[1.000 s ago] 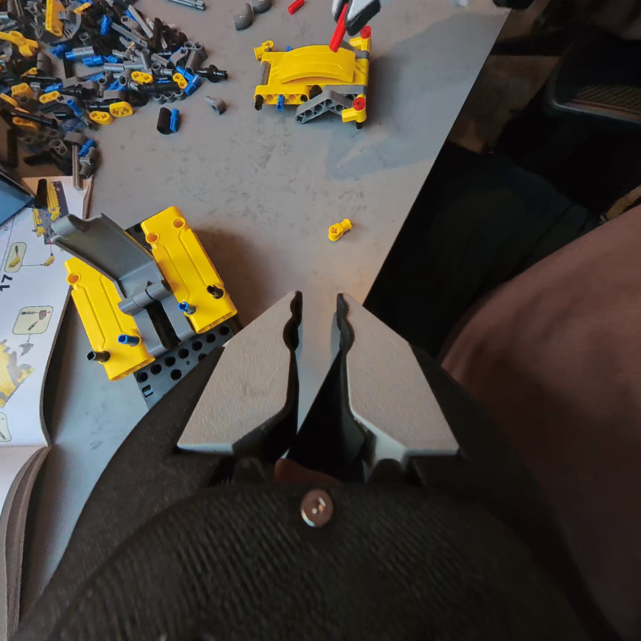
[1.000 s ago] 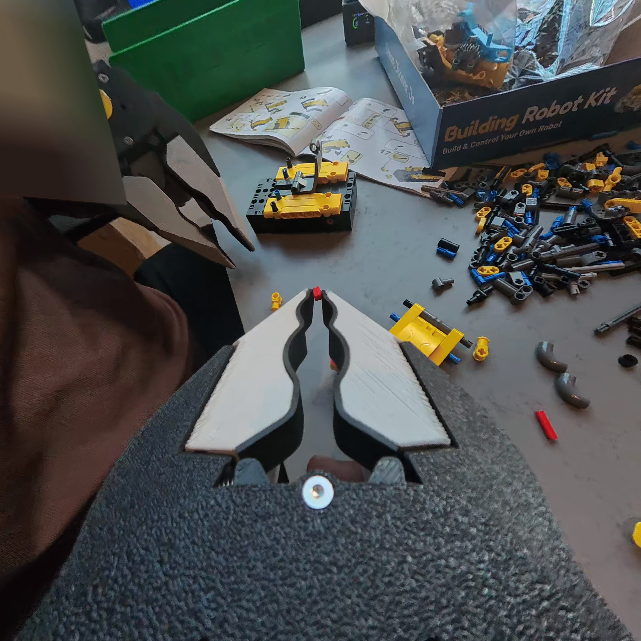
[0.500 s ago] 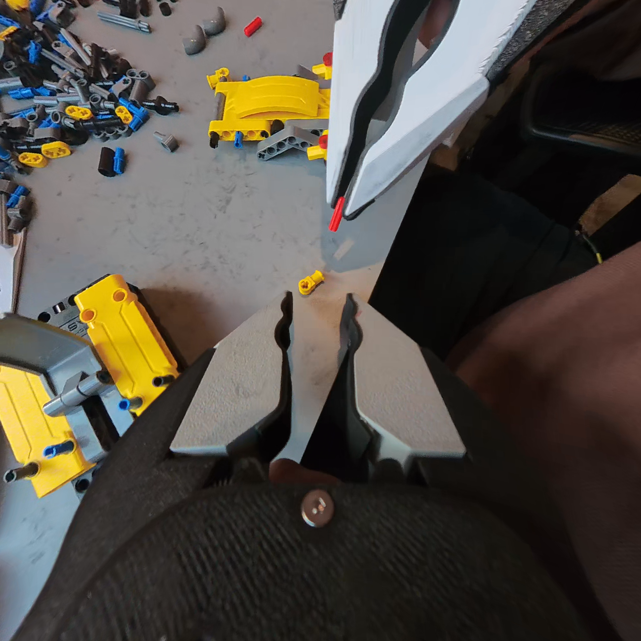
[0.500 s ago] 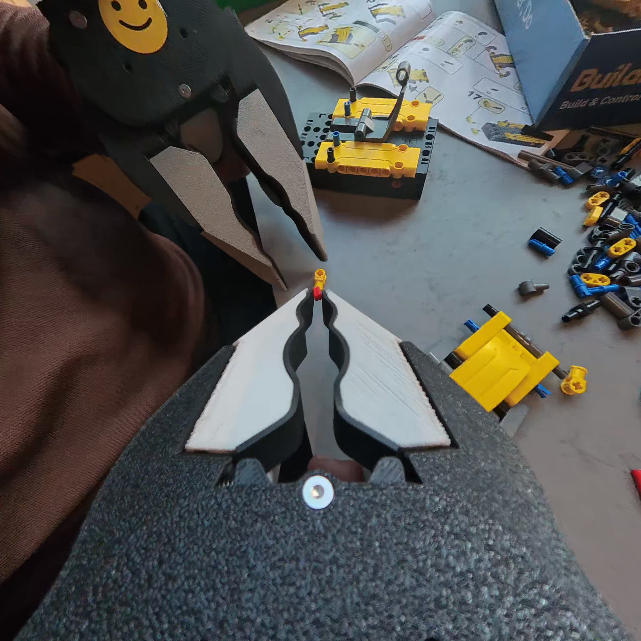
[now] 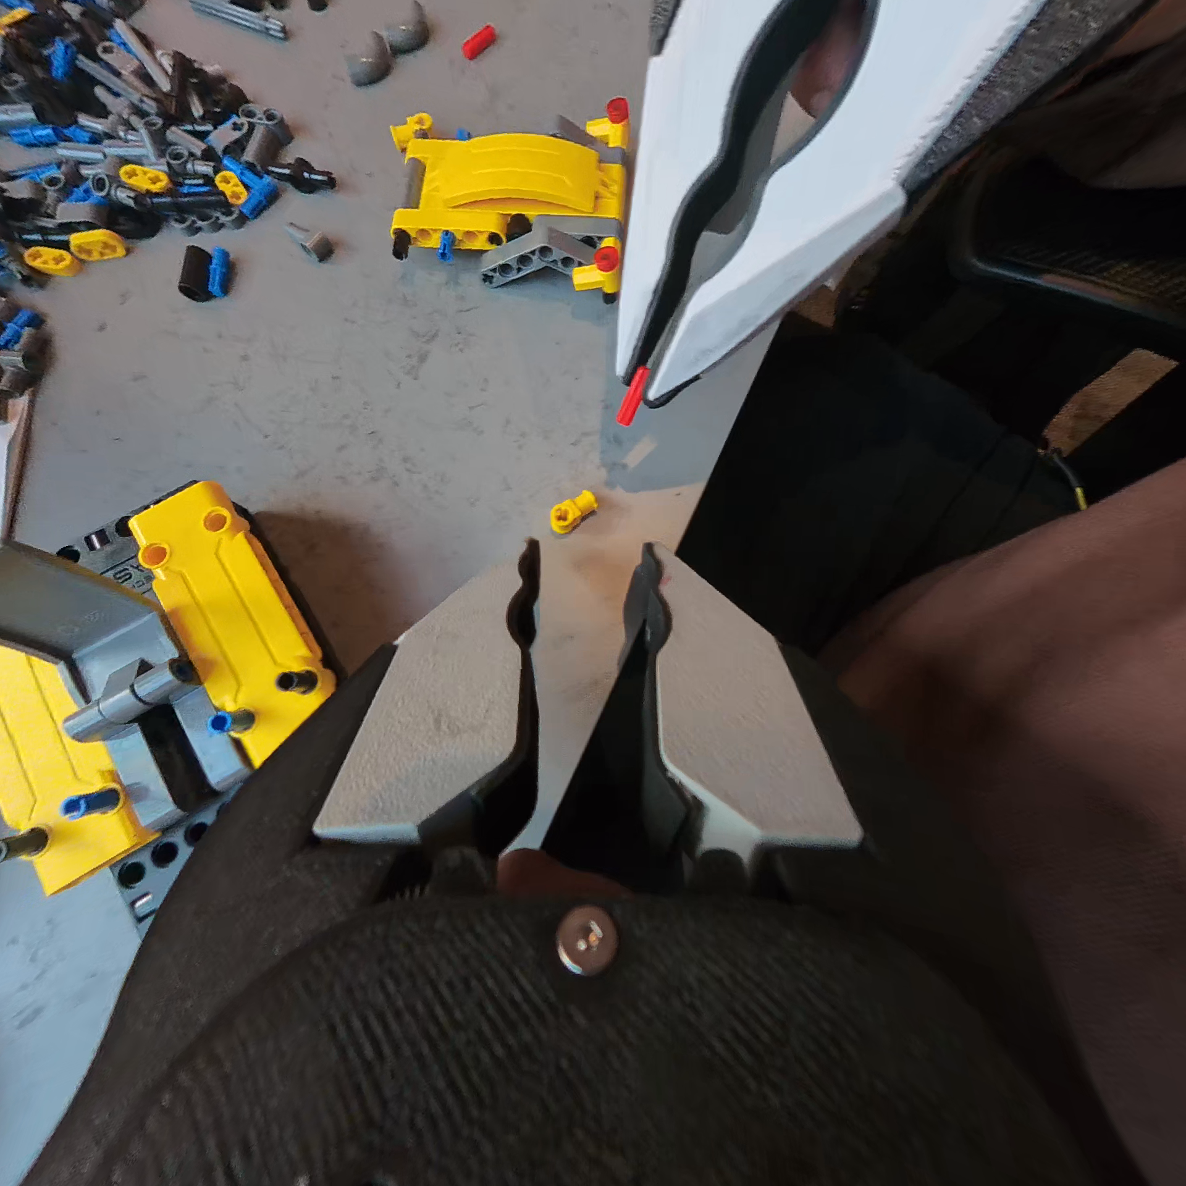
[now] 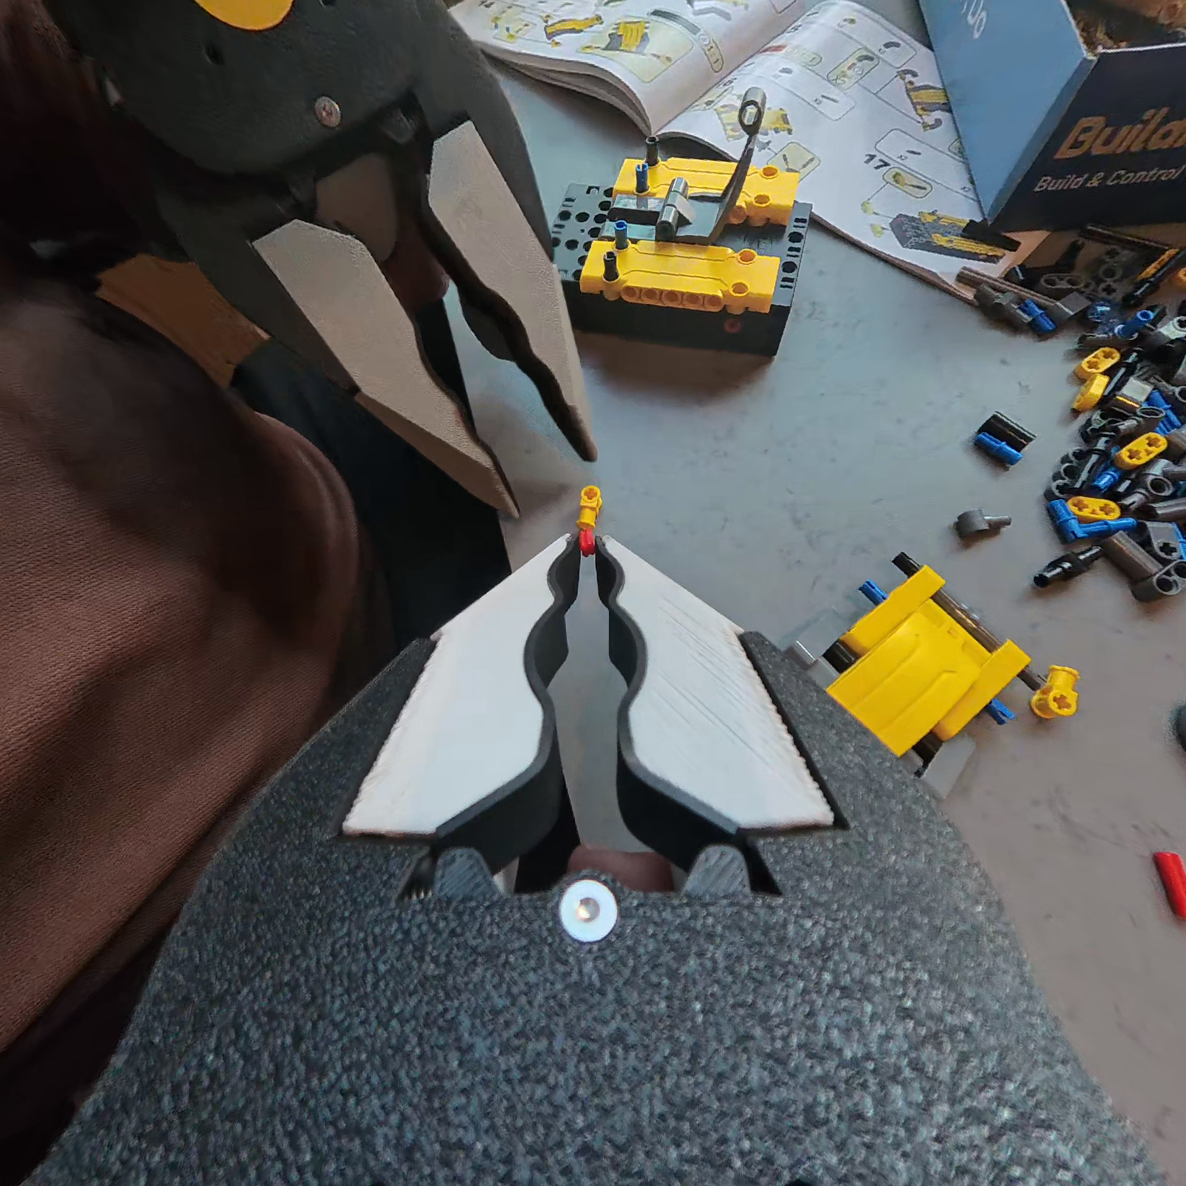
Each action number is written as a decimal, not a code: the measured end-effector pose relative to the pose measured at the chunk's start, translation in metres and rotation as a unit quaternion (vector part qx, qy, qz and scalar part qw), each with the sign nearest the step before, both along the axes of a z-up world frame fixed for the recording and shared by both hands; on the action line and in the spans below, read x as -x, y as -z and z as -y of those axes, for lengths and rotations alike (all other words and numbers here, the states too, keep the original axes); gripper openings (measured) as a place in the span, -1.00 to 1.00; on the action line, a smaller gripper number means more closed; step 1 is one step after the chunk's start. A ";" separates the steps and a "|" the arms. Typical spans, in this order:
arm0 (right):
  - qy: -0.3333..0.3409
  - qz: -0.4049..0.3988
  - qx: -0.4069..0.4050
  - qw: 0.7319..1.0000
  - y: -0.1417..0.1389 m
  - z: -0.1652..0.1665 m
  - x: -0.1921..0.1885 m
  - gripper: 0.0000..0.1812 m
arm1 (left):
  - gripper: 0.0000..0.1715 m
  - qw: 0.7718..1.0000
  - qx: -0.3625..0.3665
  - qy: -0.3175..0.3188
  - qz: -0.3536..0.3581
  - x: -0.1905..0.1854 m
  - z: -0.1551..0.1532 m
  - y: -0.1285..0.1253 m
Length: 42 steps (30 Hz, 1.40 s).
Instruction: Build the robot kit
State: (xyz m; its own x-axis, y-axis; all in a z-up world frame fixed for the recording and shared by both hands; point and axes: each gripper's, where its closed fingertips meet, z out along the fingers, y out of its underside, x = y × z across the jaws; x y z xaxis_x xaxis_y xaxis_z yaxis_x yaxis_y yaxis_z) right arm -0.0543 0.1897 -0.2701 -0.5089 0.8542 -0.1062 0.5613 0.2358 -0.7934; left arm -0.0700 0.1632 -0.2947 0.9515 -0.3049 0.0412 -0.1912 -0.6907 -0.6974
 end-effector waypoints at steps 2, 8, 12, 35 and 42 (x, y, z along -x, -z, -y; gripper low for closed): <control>-0.001 0.001 0.000 1.000 0.000 0.001 0.000 -0.95 | -0.61 1.000 0.002 0.005 0.017 -0.001 -0.002 -0.001; 0.002 0.001 -0.002 1.000 0.001 0.001 0.000 -0.95 | -0.56 1.000 0.005 0.030 0.002 -0.006 -0.009 0.006; 0.005 0.000 -0.001 1.000 0.000 -0.001 0.000 -0.95 | -0.61 0.999 -0.001 0.050 0.009 -0.016 -0.005 0.007; -0.061 -0.060 -0.016 0.996 -0.015 0.026 -0.003 -0.95 | -0.91 0.993 -0.095 0.071 0.024 -0.022 -0.008 -0.023; -0.076 -0.077 -0.040 0.993 -0.017 0.030 -0.005 -0.95 | -0.98 0.988 -0.117 0.092 0.026 -0.029 -0.006 -0.027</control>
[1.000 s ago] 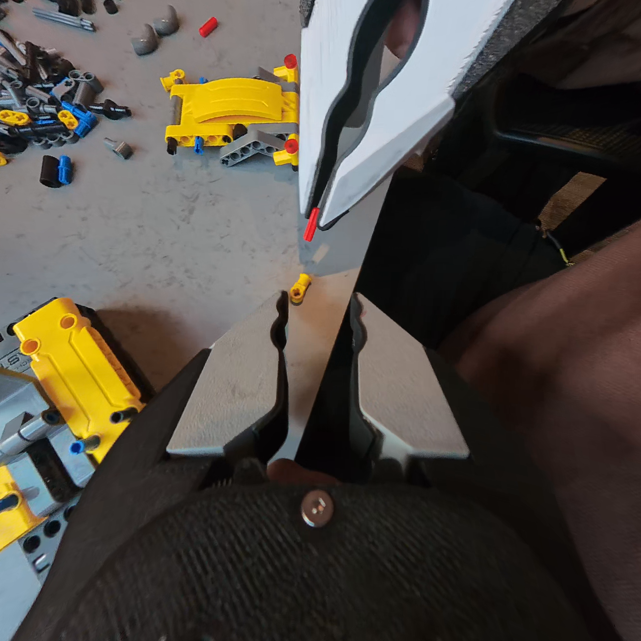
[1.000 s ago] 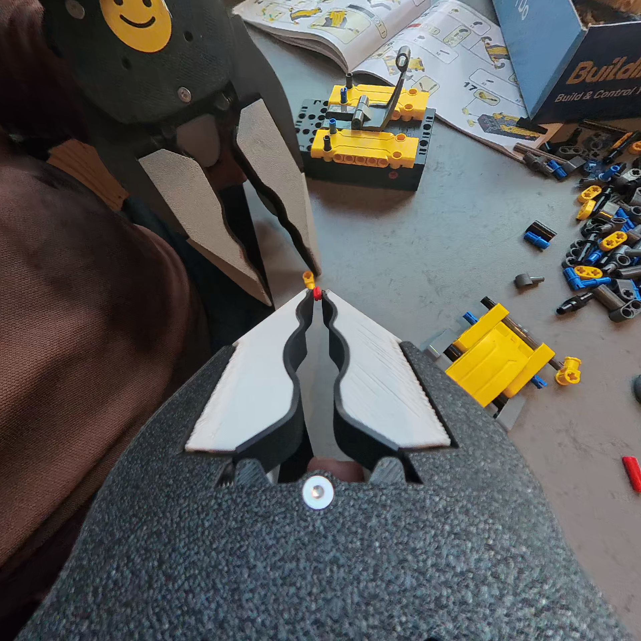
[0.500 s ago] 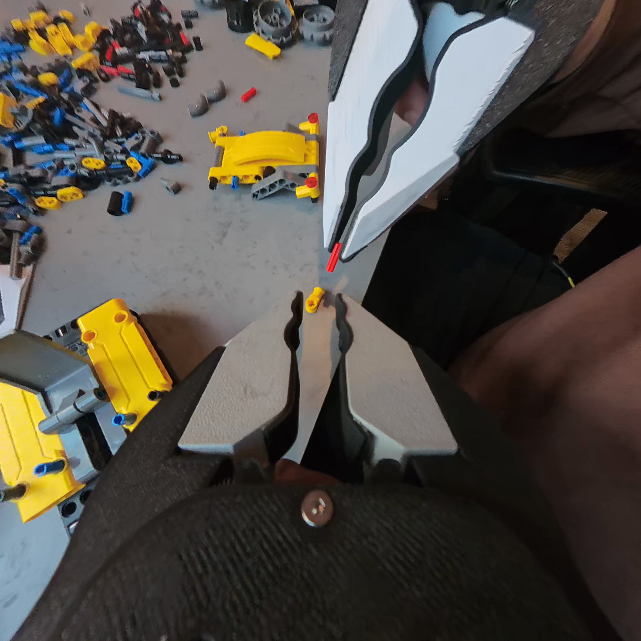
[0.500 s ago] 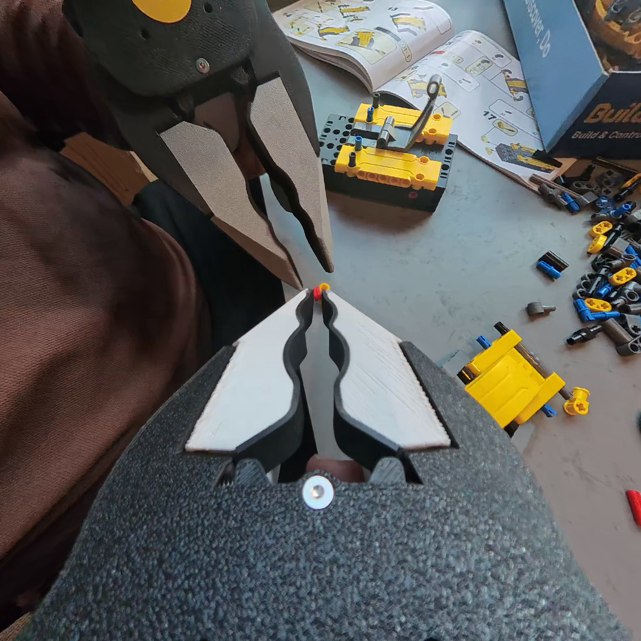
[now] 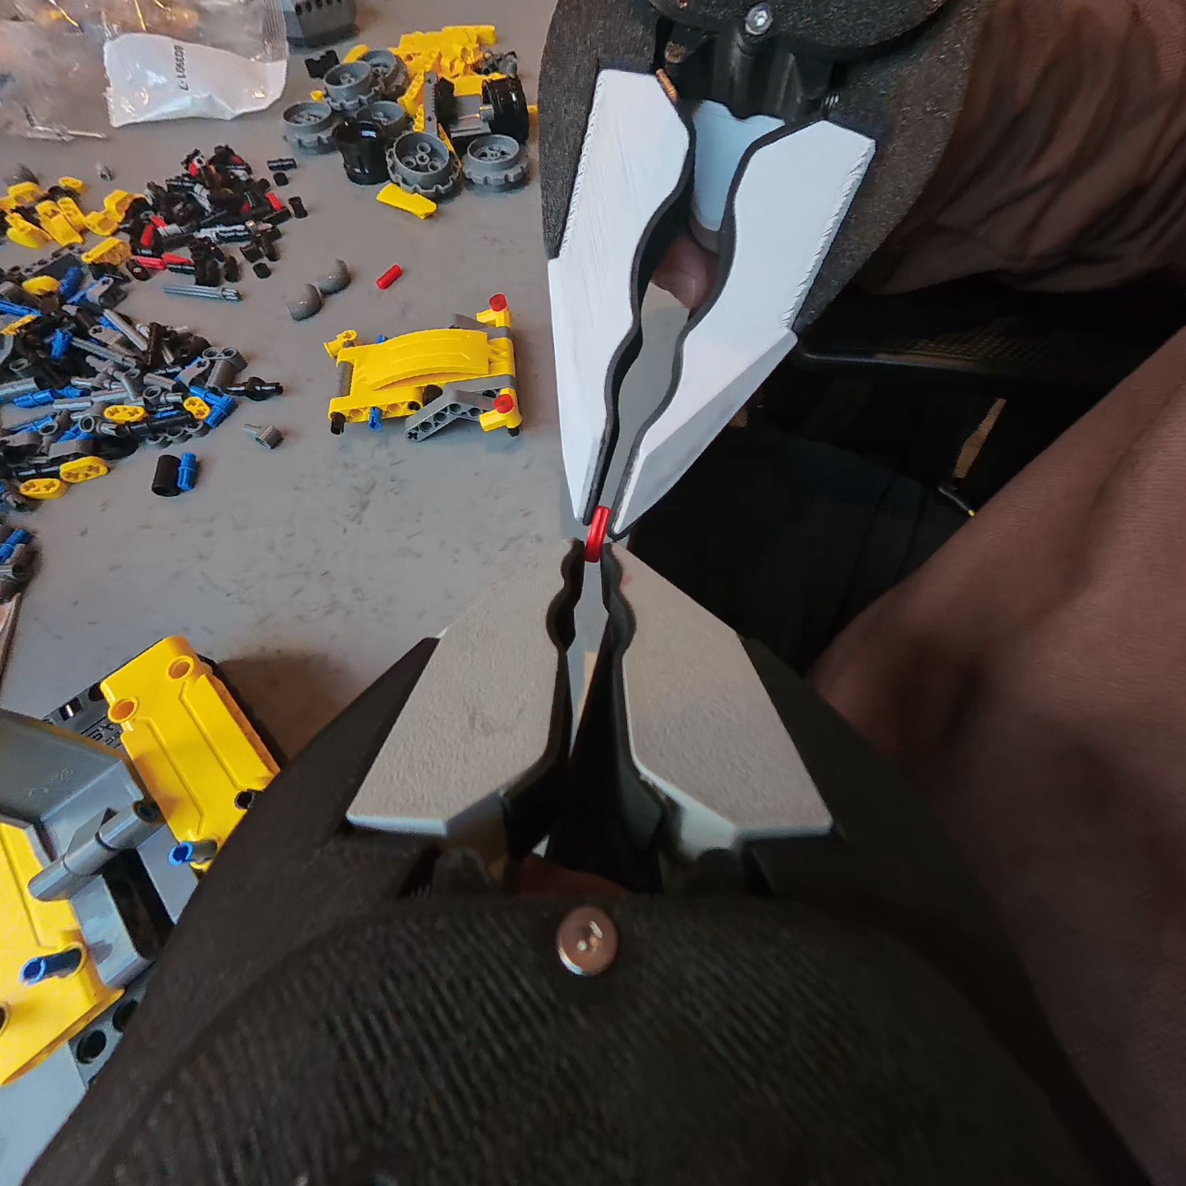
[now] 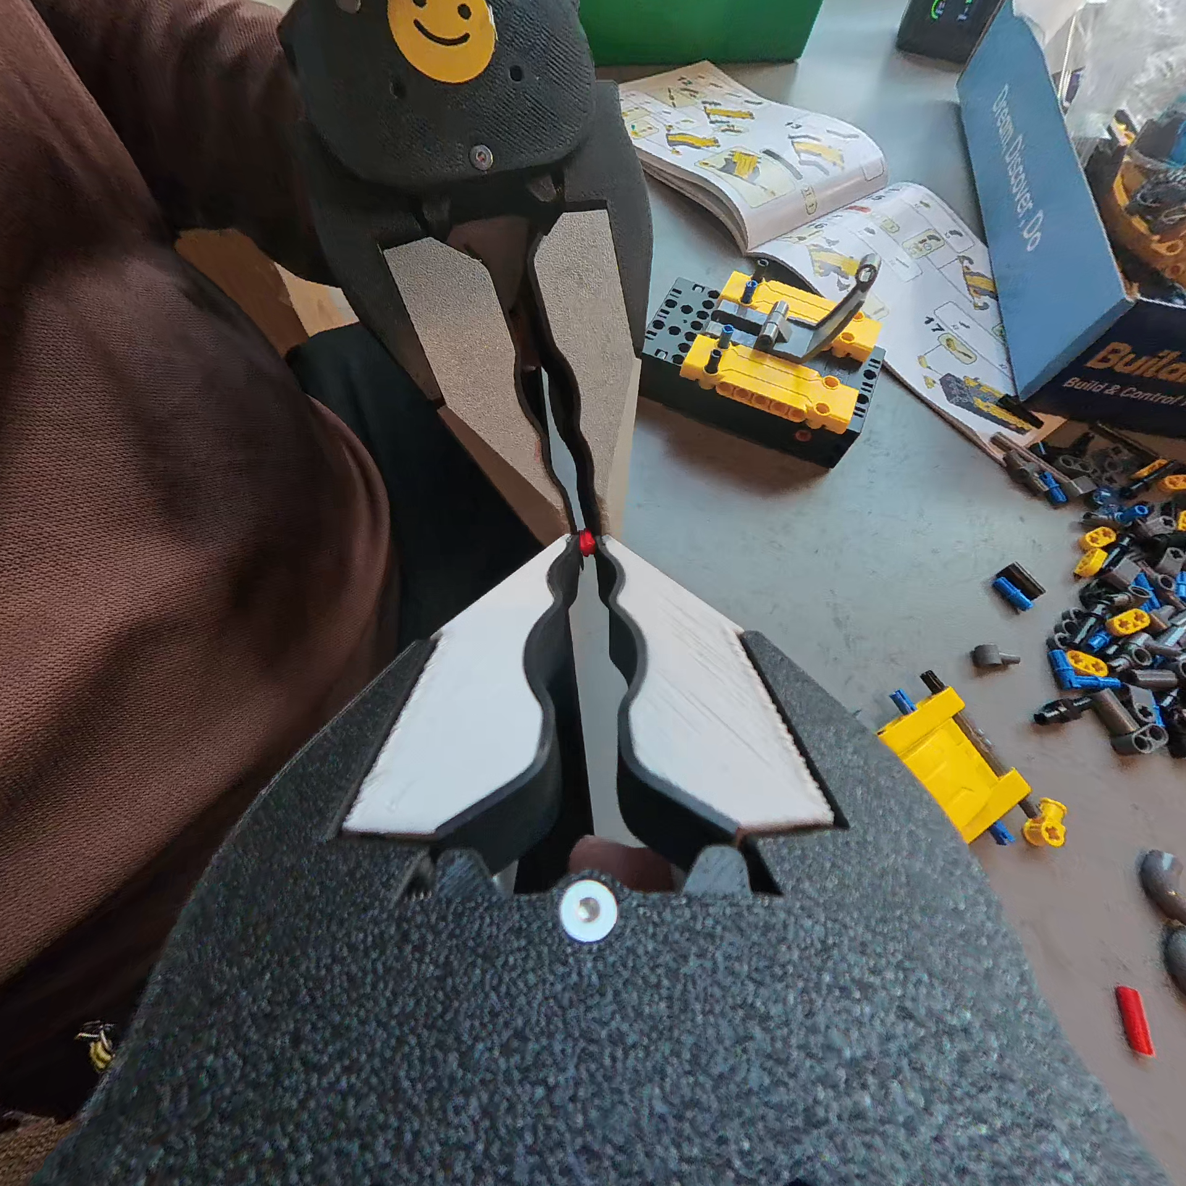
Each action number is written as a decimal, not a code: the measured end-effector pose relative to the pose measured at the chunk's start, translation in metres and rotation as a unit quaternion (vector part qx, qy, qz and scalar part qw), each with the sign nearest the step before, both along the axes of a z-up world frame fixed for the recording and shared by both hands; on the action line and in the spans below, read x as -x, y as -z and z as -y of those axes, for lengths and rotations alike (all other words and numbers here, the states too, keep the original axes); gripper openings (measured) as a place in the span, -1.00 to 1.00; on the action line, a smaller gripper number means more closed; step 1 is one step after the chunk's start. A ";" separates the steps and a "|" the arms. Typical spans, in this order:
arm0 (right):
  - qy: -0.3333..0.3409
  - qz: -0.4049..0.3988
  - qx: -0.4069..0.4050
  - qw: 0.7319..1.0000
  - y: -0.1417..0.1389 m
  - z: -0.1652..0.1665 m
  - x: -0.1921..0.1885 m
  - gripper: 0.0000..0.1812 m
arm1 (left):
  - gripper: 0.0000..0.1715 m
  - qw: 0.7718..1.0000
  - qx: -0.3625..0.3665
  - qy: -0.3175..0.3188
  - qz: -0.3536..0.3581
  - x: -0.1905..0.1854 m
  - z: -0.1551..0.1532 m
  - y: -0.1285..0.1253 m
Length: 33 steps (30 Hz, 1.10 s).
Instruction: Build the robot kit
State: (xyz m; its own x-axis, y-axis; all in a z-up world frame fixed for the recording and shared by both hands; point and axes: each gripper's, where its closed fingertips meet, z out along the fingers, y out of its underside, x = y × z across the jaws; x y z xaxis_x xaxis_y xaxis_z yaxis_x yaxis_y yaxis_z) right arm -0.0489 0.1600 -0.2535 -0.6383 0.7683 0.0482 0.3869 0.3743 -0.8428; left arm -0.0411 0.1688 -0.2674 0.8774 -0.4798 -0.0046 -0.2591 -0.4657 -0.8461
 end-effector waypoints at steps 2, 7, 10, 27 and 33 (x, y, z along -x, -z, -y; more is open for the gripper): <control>0.008 0.000 0.006 1.000 -0.001 -0.002 0.002 -0.94 | -0.98 1.000 -0.018 -0.005 -0.008 0.002 -0.001 -0.002; 0.014 -0.006 0.022 1.000 -0.008 -0.005 0.001 -0.95 | -0.99 0.997 -0.065 -0.015 -0.048 0.006 -0.004 -0.005; 0.014 -0.010 0.027 0.999 -0.010 -0.005 0.002 -0.94 | -0.99 0.994 -0.092 -0.018 -0.060 0.005 -0.005 -0.010; 0.032 -0.018 0.022 0.999 -0.011 -0.006 0.008 -0.95 | -0.99 0.933 -0.204 -0.051 -0.291 0.020 -0.010 -0.015; 0.041 -0.009 0.013 0.999 -0.008 -0.009 0.010 -0.95 | -0.96 0.941 -0.196 -0.073 -0.266 0.021 -0.009 -0.012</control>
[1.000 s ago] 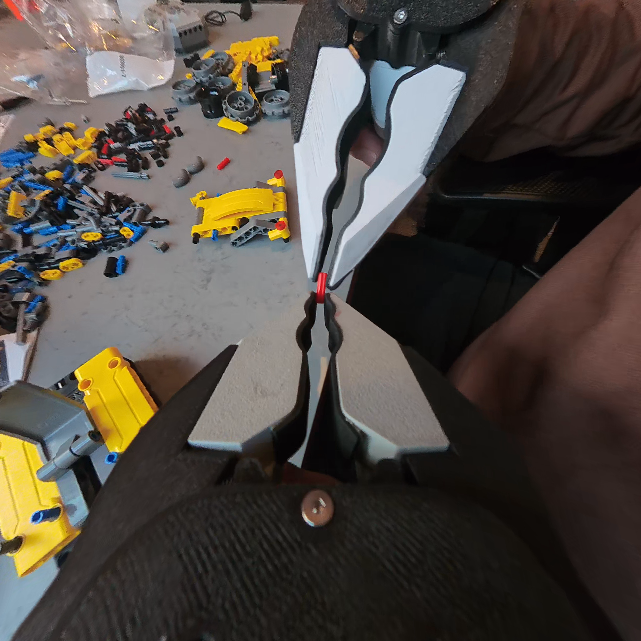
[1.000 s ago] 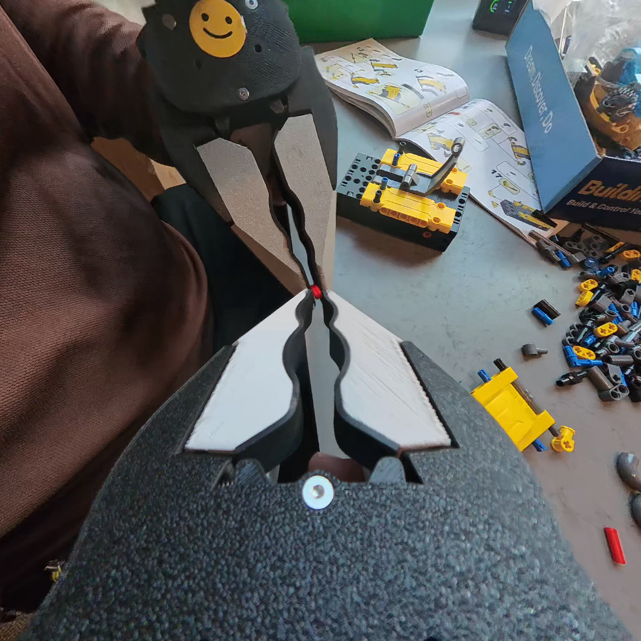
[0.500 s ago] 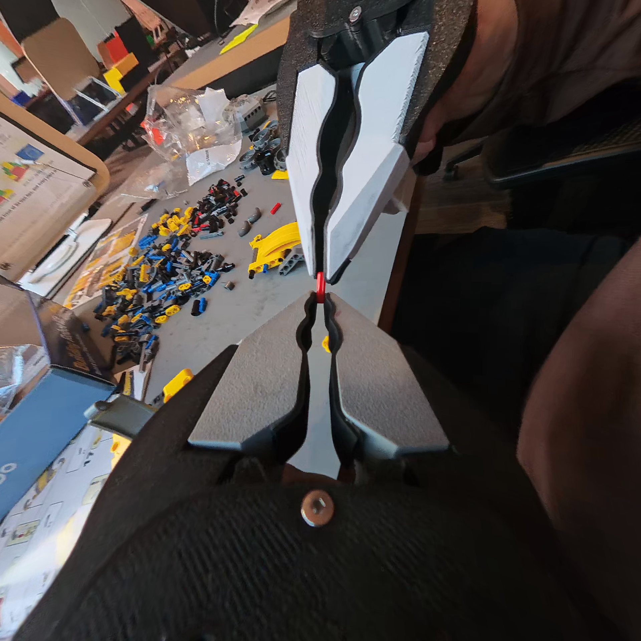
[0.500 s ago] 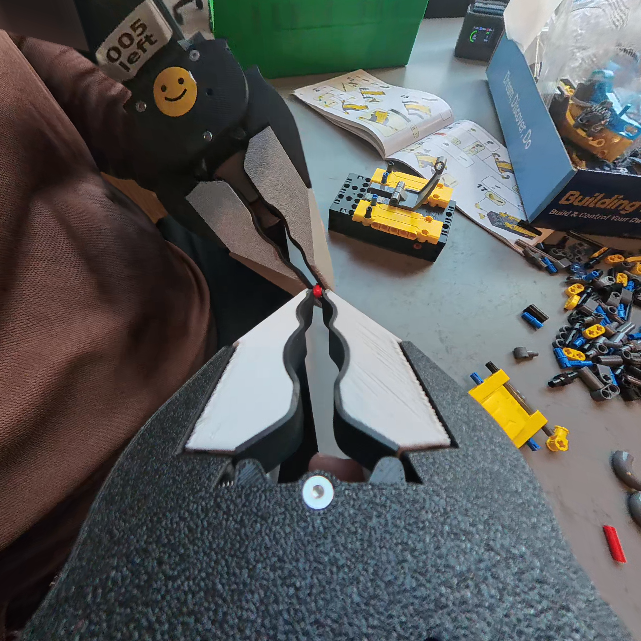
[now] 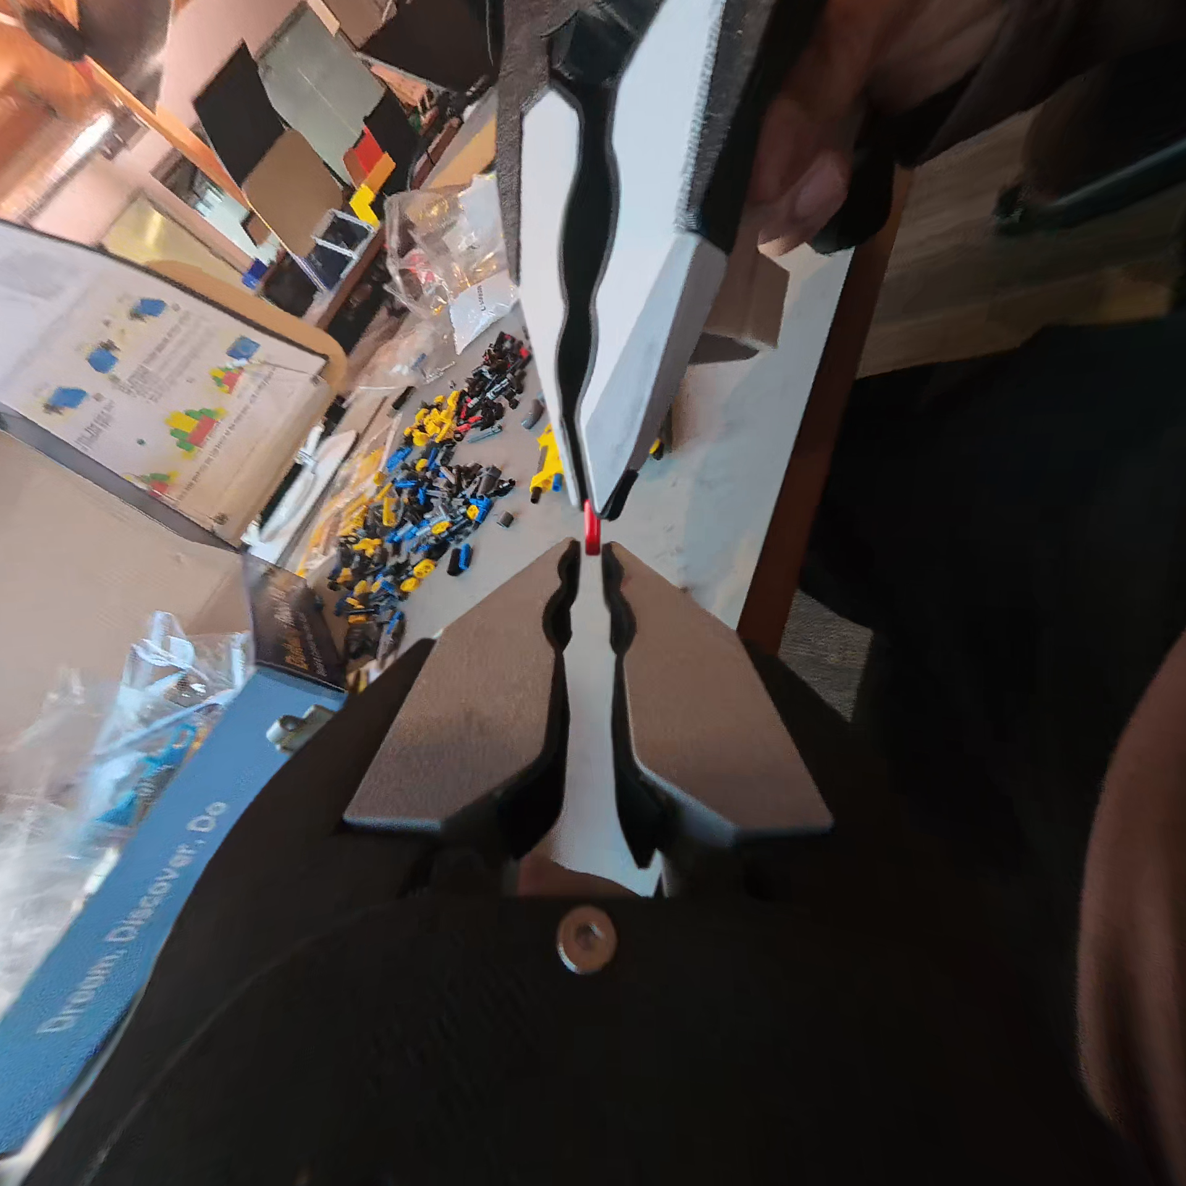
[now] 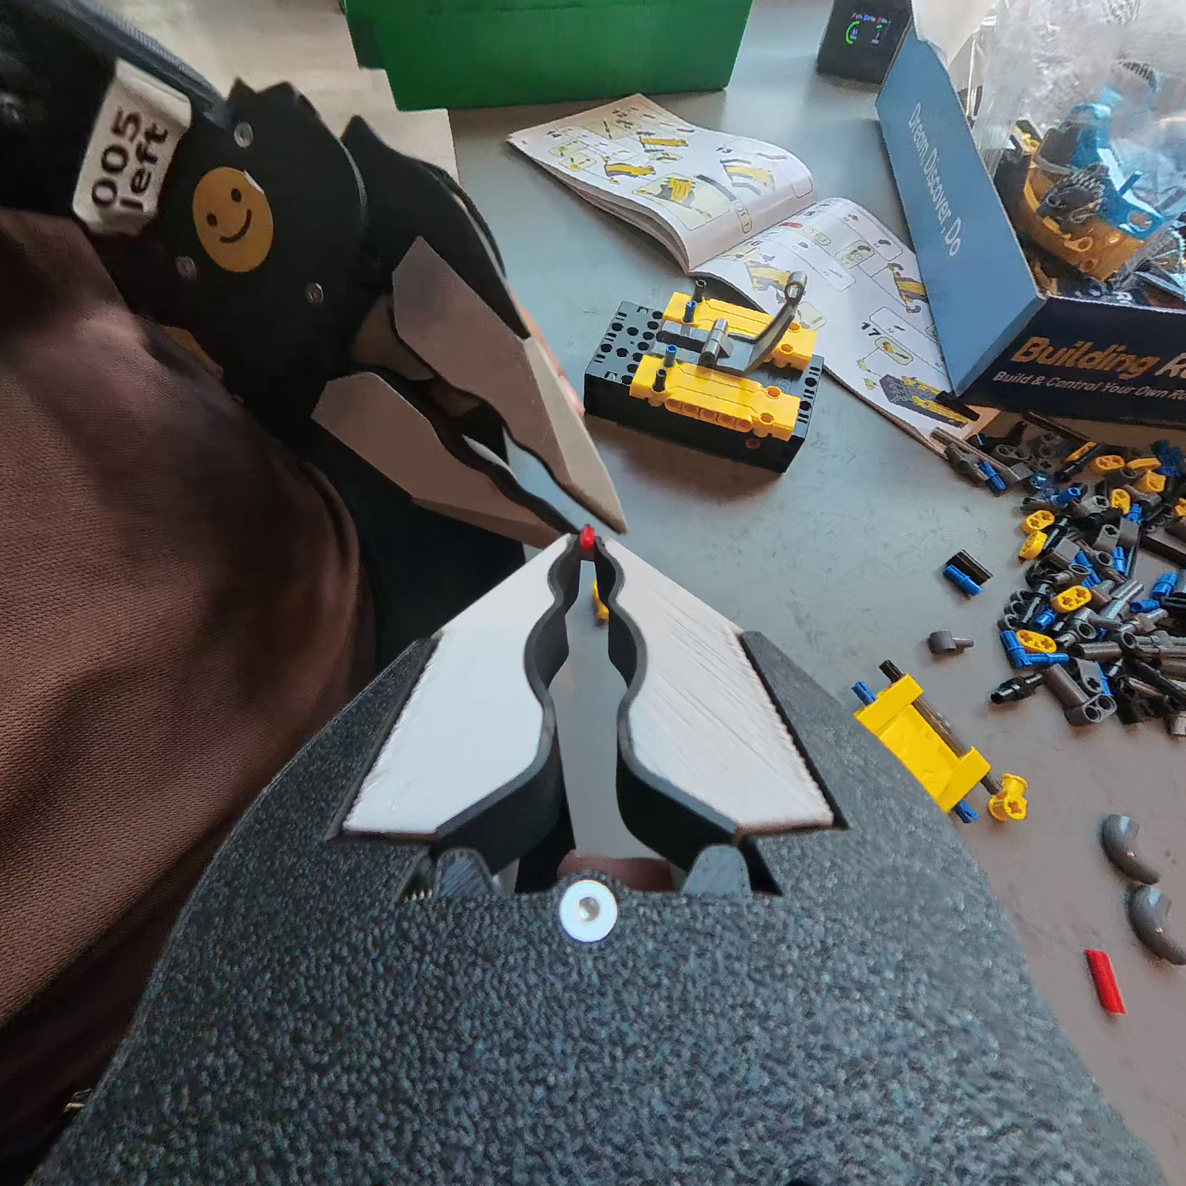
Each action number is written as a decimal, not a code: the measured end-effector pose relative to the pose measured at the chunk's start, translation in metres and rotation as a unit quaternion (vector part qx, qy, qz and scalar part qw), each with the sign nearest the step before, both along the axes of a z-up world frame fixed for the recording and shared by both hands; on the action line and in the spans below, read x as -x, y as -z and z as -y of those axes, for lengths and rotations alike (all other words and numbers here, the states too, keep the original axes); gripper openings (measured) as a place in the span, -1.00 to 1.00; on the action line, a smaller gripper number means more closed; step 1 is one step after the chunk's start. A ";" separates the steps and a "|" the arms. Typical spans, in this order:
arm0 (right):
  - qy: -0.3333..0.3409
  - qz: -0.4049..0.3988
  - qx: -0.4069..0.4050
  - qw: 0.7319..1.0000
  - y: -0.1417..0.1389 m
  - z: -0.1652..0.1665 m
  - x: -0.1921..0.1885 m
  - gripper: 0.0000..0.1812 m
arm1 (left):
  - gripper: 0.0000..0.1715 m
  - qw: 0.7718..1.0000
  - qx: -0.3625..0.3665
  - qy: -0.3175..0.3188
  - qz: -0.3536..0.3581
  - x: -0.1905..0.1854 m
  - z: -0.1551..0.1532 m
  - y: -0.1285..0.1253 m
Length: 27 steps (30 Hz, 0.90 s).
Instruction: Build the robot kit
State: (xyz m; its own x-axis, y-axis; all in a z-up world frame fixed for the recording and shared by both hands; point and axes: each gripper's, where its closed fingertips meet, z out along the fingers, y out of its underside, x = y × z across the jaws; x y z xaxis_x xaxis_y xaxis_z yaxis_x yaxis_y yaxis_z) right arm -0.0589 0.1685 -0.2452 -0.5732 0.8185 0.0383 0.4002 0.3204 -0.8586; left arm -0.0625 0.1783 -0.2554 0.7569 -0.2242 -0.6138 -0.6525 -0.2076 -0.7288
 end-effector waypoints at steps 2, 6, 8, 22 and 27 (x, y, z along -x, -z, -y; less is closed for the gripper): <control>0.009 0.011 -0.011 1.000 0.001 -0.006 0.001 -0.95 | -0.80 0.998 0.028 -0.001 0.057 0.005 0.002 0.002; 0.017 0.064 -0.031 0.997 0.011 -0.017 0.002 -0.95 | -0.63 0.971 0.152 0.012 0.185 0.007 0.011 0.021; 0.014 0.085 -0.045 0.995 0.015 -0.017 0.003 -0.95 | -0.69 0.963 0.170 -0.004 0.210 0.013 0.010 0.024; -0.030 0.192 -0.106 0.975 0.035 -0.005 0.006 -0.95 | -0.83 0.939 0.247 -0.004 0.237 0.006 0.007 0.045; -0.033 0.206 -0.114 0.971 0.040 -0.004 0.008 -0.95 | -0.86 0.934 0.256 0.003 0.247 0.005 0.006 0.046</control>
State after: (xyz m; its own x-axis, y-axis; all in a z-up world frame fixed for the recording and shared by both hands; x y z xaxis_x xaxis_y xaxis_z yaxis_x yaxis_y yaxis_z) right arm -0.0671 0.1722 -0.2848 -0.6292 0.7767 -0.0290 0.6668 0.5203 -0.5336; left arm -0.0678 0.1725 -0.3013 0.9176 -0.3974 -0.0005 -0.2645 -0.6099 -0.7470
